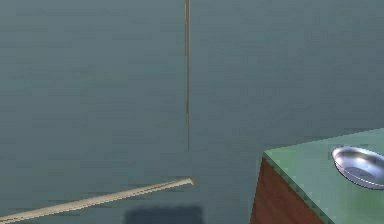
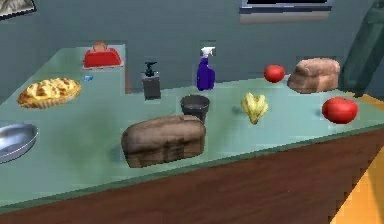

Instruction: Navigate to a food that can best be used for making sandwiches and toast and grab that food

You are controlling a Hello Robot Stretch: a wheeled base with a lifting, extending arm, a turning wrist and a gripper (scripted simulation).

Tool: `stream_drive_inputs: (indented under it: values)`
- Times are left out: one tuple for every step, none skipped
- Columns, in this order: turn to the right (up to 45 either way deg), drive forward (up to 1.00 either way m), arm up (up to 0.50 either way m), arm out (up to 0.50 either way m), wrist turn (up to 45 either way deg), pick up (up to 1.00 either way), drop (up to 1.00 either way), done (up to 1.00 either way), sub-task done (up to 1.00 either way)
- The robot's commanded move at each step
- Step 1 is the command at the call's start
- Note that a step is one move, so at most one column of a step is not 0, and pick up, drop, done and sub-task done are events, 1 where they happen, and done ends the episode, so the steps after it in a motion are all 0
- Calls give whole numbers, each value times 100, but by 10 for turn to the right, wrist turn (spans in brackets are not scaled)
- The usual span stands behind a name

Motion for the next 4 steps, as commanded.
stream_drive_inputs:
  values:
    - [0, 0, 38, 0, 0, 0, 0, 0, 0]
    - [0, 0, 0, 20, 0, 0, 0, 0, 0]
    - [0, 0, 0, 0, 450, 0, 0, 0, 0]
    - [0, 0, 0, 0, 450, 0, 0, 0, 0]
